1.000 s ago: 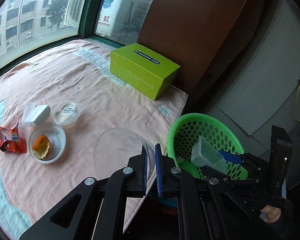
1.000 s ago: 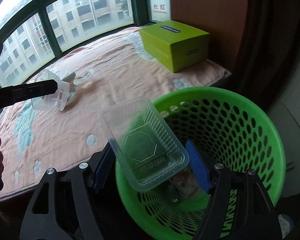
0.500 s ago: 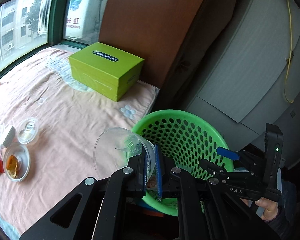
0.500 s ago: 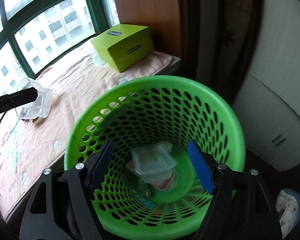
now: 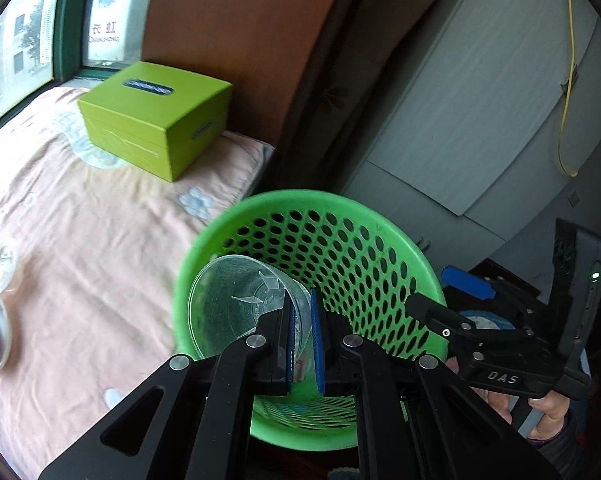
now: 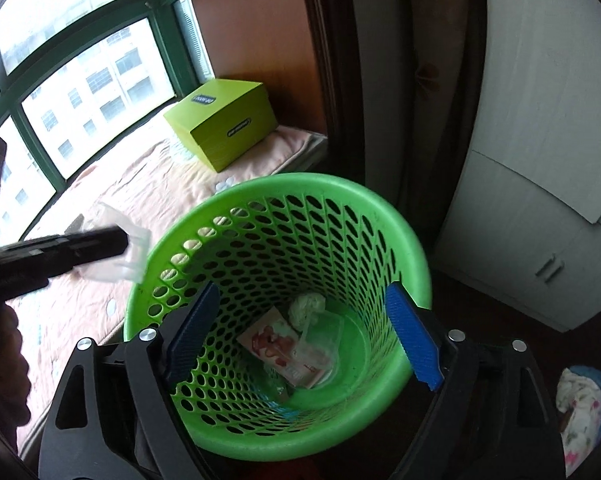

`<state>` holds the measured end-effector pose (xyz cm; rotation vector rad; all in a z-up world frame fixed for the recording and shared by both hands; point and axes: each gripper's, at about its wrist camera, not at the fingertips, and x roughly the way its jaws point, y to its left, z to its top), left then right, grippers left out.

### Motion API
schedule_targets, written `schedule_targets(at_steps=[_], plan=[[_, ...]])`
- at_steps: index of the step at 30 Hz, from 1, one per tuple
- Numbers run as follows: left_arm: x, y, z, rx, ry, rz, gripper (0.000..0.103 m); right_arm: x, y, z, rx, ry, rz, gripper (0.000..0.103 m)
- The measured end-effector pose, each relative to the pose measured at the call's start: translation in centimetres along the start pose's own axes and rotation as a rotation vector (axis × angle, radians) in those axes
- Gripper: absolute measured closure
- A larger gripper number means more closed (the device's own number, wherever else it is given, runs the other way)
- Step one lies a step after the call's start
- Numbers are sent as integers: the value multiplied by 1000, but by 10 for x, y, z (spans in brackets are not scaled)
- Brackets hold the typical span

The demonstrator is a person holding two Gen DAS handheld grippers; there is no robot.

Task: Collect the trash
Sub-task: 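Carry the cup and tray over the green wastebasket and open both grippers, then move both tools back over the orange snack packet and plate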

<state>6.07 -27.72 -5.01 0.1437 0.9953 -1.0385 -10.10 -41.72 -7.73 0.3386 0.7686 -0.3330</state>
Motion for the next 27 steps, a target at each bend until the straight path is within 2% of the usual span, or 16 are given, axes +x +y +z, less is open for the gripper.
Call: schedule_targets(at_steps=[6, 9, 12, 18, 27], plan=[[19, -16, -3, 21, 49, -25, 95, -4, -6, -1, 15, -7, -1, 18], [25, -21, -6, 23, 60, -30, 84, -6, -8, -2, 21, -12, 0, 18], [26, -23, -8, 17, 61, -29, 60, -7, -9, -2, 25, -13, 3, 18], [17, -16, -12, 7, 45, -10, 60, -10, -9, -1, 25, -20, 5, 18], [-23, 31, -22, -76, -25, 122, 52, -5, 10, 4, -3, -11, 51, 16]])
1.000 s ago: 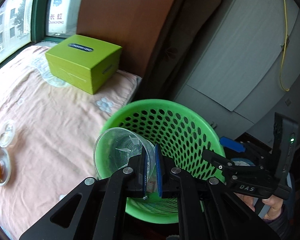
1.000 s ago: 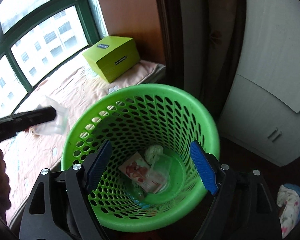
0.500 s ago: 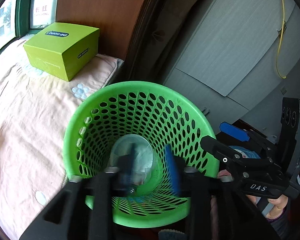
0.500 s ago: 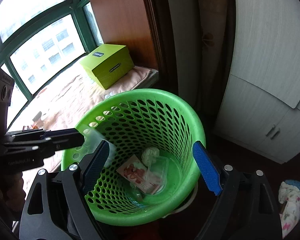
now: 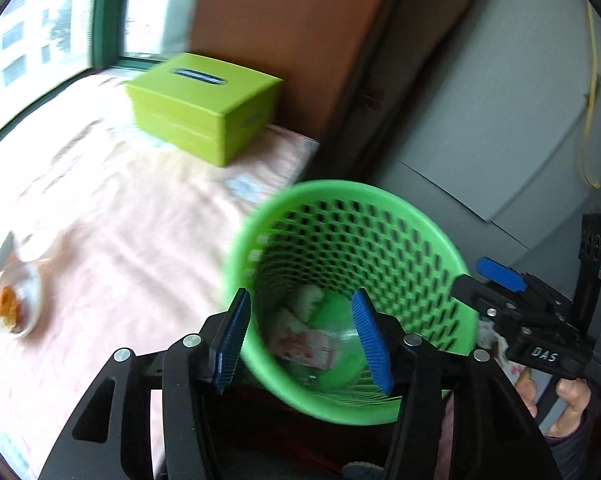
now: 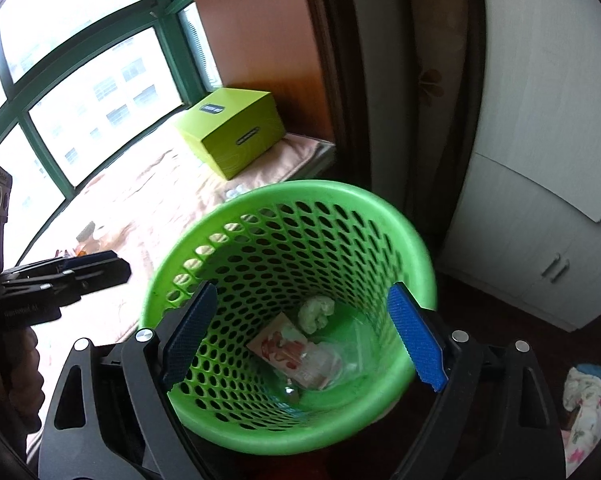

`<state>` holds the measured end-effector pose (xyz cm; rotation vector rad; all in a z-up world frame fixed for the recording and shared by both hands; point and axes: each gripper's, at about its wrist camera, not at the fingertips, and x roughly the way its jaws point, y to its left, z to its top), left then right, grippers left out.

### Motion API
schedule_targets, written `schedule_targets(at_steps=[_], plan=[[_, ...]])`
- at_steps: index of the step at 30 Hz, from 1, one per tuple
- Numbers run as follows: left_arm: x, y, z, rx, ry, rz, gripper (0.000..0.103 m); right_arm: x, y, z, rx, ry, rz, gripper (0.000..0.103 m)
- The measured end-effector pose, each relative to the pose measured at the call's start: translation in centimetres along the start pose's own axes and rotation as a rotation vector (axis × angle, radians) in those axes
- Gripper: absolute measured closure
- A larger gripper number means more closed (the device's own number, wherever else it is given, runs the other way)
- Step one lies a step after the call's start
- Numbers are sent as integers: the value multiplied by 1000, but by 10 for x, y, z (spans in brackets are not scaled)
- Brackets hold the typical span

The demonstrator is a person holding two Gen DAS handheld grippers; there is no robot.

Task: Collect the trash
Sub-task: 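Move both tools back over the orange snack packet and plate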

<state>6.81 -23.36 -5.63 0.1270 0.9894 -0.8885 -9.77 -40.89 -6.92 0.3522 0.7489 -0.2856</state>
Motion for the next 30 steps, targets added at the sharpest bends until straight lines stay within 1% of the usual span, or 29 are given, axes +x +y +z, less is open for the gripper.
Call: schedule_targets(at_steps=[2, 3, 8, 20, 22, 23, 27, 30], plan=[[-9, 17, -1, -31, -15, 24, 51, 3, 10, 2, -16, 5, 15, 16], [-14, 26, -2, -49, -26, 44, 49, 5, 14, 4, -23, 8, 22, 16], [-39, 74, -9, -128, -63, 128, 49, 16, 44, 10, -74, 24, 61, 15], [-94, 212, -33, -386, -125, 333, 48, 46, 130, 25, -190, 66, 179, 14], [-102, 236, -38, -425, -130, 373, 43, 52, 146, 26, -212, 75, 196, 14], [-105, 246, -39, -441, -132, 392, 43, 55, 152, 26, -218, 79, 205, 14], [-115, 285, -44, -491, -132, 434, 43, 68, 183, 24, -263, 105, 232, 14], [-119, 309, -47, -518, -129, 450, 43, 79, 206, 22, -295, 124, 258, 14]])
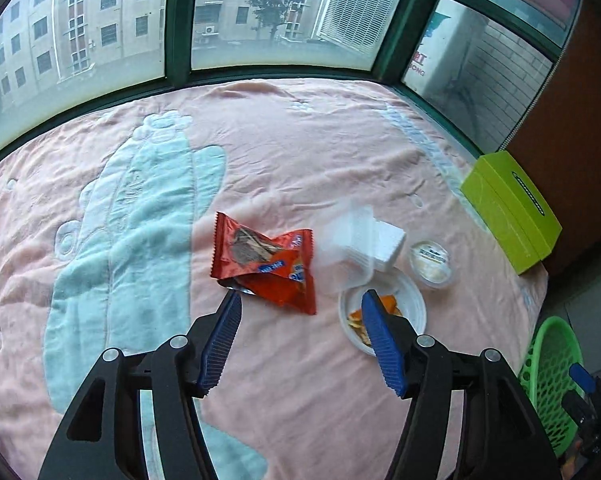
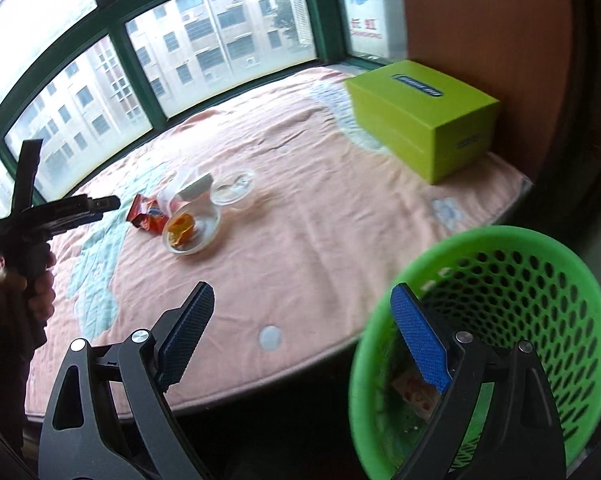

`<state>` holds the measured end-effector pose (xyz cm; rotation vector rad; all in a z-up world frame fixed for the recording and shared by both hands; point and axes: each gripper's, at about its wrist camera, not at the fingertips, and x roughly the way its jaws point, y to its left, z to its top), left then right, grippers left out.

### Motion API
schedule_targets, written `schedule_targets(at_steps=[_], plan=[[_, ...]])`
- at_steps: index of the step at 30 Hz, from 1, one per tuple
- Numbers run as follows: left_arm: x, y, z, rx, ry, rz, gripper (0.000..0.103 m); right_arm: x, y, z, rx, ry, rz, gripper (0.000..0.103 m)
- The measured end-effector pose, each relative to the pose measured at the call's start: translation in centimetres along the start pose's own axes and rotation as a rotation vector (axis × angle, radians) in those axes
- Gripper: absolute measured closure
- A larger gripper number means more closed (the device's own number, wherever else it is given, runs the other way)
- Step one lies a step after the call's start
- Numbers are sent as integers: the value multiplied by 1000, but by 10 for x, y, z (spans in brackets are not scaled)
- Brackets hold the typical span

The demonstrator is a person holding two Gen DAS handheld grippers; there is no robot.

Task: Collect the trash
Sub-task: 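Move both tools back over the orange snack packet and plate, then grasp the orange snack packet with the left gripper while the right gripper grasps the bread piece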

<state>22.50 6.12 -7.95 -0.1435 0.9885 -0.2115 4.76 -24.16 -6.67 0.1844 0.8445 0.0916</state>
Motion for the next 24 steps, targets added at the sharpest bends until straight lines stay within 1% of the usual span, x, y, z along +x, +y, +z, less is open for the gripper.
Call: schedule_targets(at_steps=[2, 7, 12, 17, 19, 22, 24], plan=[[6, 11, 6, -15, 2, 10, 43, 12, 15, 4, -26, 12, 18, 14], [24, 35, 17, -64, 24, -1, 43, 41, 48, 16, -67, 45, 69, 14], [41, 50, 26, -89, 44, -17, 43, 70, 76, 28, -85, 80, 122, 14], [60, 63, 32, -122, 72, -40, 43, 101, 93, 35, -72, 131, 166, 22], [67, 66, 34, -122, 83, -49, 43, 112, 96, 38, -45, 152, 193, 24], [77, 68, 35, -109, 97, -59, 43, 125, 100, 42, -24, 177, 214, 33], [82, 71, 36, -116, 104, -71, 43, 134, 102, 45, -6, 193, 226, 35]])
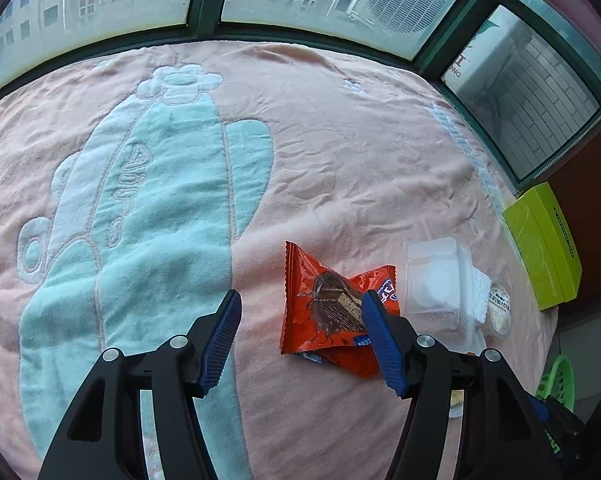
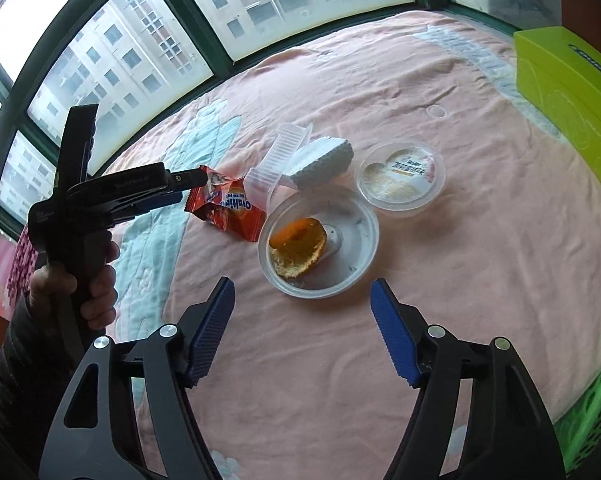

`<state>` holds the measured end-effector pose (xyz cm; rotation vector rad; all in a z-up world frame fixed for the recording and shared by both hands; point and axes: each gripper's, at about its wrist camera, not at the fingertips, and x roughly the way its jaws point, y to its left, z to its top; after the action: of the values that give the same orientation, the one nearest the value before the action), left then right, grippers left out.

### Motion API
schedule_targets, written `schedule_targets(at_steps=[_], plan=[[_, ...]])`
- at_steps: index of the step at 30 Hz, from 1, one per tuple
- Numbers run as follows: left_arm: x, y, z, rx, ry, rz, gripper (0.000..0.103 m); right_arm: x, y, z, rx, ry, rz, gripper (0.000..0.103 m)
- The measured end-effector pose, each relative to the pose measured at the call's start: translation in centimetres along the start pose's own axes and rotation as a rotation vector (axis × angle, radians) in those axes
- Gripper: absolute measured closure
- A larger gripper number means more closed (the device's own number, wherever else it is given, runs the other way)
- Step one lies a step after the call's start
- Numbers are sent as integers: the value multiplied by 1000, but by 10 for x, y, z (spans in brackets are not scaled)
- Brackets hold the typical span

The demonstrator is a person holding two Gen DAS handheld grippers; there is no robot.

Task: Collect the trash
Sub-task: 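Grasp the orange snack packet with the left gripper while the right gripper grasps the bread piece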

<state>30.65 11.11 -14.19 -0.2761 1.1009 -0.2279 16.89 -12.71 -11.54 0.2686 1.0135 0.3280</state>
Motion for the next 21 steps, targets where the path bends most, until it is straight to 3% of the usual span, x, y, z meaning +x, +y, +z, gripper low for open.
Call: schedule_targets(at_steps=[3, 12, 18, 21], plan=[[5, 4, 2, -13, 10, -29, 43, 10, 0, 5, 31, 16, 24, 42], [11, 7, 4, -16, 23, -74, 47, 34, -16, 18, 197, 58, 103, 49], [8, 10, 3, -32, 24, -93, 47, 43, -18, 27, 238, 63, 92, 51], [6, 11, 3, -39, 26, -104, 47, 49, -19, 27, 248, 70, 76, 59]])
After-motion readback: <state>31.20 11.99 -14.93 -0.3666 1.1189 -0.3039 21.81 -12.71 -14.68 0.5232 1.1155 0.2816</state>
